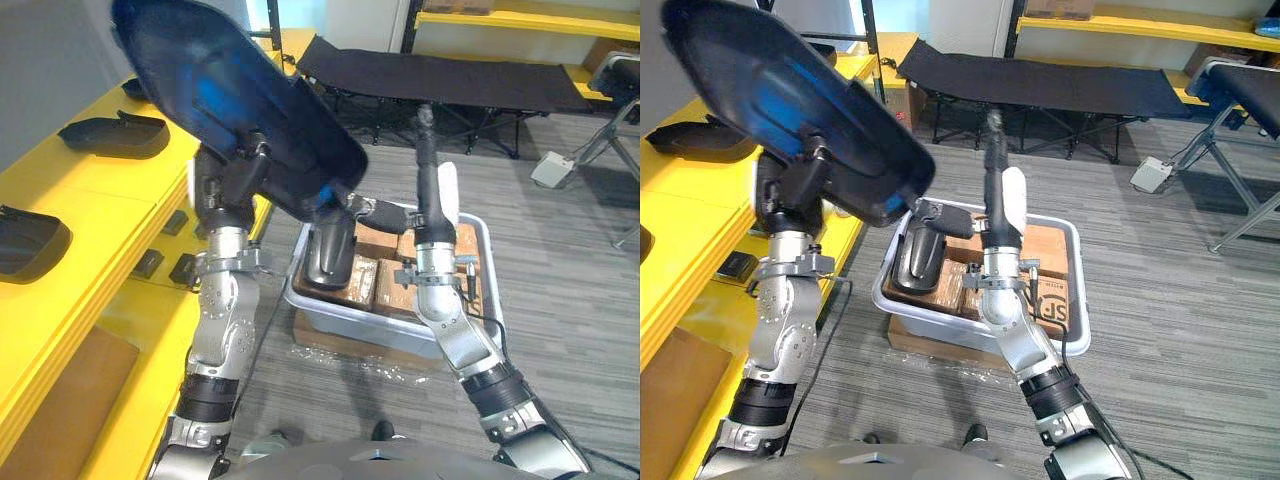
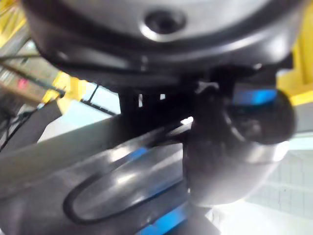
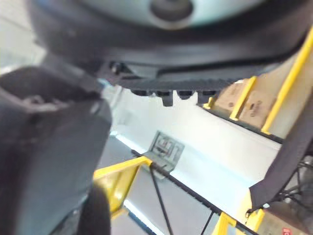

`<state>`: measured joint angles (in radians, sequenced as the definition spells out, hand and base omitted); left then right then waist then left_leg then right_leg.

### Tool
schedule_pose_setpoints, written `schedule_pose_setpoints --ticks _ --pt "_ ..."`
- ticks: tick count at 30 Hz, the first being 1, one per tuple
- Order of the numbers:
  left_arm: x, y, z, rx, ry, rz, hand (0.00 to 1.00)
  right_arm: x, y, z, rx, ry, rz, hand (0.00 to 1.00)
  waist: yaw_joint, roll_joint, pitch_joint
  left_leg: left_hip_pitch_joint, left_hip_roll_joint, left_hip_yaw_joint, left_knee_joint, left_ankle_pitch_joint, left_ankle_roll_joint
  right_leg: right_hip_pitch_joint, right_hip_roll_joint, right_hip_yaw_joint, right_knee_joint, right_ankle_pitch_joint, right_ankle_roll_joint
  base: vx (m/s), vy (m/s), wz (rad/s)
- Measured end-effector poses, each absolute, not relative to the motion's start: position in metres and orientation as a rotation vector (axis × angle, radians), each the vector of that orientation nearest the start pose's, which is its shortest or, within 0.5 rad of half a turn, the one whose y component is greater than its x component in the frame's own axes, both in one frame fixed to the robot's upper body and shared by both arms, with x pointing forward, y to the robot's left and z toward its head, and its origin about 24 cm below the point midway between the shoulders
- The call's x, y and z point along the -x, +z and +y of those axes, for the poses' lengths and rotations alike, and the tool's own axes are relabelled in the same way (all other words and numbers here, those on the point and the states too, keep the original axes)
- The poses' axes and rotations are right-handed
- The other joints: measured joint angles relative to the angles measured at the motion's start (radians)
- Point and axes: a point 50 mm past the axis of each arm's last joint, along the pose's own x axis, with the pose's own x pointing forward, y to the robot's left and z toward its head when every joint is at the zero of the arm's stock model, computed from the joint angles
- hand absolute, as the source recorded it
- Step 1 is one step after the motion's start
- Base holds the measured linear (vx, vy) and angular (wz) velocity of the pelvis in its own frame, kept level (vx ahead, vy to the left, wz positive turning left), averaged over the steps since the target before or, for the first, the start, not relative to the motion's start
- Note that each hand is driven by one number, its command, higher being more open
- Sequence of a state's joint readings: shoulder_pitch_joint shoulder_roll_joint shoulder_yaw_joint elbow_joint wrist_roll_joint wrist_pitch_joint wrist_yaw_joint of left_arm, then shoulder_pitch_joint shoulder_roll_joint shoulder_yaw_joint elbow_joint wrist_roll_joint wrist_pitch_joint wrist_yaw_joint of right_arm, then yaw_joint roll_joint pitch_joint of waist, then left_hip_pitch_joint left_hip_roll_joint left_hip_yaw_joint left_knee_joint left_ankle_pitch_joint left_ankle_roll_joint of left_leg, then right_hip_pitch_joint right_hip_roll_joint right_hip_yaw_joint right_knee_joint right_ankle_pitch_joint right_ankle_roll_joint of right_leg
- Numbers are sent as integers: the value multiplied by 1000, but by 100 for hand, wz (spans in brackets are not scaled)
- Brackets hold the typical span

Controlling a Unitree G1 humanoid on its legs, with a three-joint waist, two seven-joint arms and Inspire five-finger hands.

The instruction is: Walk over and take three plastic housings, then place them on the shelf

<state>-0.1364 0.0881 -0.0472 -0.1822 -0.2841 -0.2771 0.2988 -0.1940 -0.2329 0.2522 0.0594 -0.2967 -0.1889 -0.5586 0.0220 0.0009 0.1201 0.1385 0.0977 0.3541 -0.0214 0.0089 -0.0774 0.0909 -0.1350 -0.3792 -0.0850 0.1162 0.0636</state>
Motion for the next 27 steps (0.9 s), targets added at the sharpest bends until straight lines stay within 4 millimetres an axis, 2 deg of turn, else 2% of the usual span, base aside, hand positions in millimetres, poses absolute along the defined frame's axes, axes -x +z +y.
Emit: schedule_pose_setpoints --ticks 1,4,8,10,13,17,19,22,26,27 --pt "-254 136 170 220 273 -550 0 -273 90 -150 379 -278 -406 100 0 2 -1 -4 0 0 0 0 0 -5 2 0 0 0 0 0 0 0" --pt "-239 132 186 66 428 -567 0 -261 79 -168 293 -332 -336 100 0 5 -3 -8 1 0 0 -3 -1 -8 4 2 0 0 0 42 18 -1" --pt "-227 124 194 -61 528 -558 0 -241 75 -169 143 -279 -325 100 1 14 -9 -9 2 13 3 -11 -1 -16 6 15 0 0 0 20 22 -9" --pt "-222 121 194 -67 533 -544 0 -235 72 -167 117 -269 -321 100 0 17 -13 -9 2 23 5 -15 -1 -19 5 23 0 0 0 18 26 -13" --pt "-215 112 190 -70 505 -501 0 -223 56 -168 62 -288 -246 100 -2 20 -15 -14 5 31 19 -25 -1 -23 5 31 0 0 0 20 25 -9" --pt "-199 89 188 -45 457 -381 0 -204 30 -176 27 -287 -97 100 -10 22 -16 -27 6 46 19 -26 -1 -39 6 45 0 1 1 31 21 -10" --pt "-190 79 190 -53 455 -326 0 -195 19 -184 -1 -285 -31 100 -14 22 -16 -27 7 47 19 -27 -1 -39 8 45 0 2 1 35 14 -3" --pt "-179 70 199 -32 485 -273 0 -190 13 -187 -49 -246 3 100 -10 22 -16 -26 12 46 21 -29 -1 -36 12 43 0 2 1 0 0 0" --pt "-168 77 211 -17 555 -293 0 -191 12 -179 -86 -169 7 100 11 22 -16 -52 20 -2 56 -42 1 -20 12 -11 -1 -6 -3 -18 -4 32" --pt "-165 84 215 -25 573 -323 0 -193 12 -173 -93 -132 9 100 28 22 -16 -61 20 -26 56 -42 4 -19 12 -35 -1 -11 -3 -47 -15 60"
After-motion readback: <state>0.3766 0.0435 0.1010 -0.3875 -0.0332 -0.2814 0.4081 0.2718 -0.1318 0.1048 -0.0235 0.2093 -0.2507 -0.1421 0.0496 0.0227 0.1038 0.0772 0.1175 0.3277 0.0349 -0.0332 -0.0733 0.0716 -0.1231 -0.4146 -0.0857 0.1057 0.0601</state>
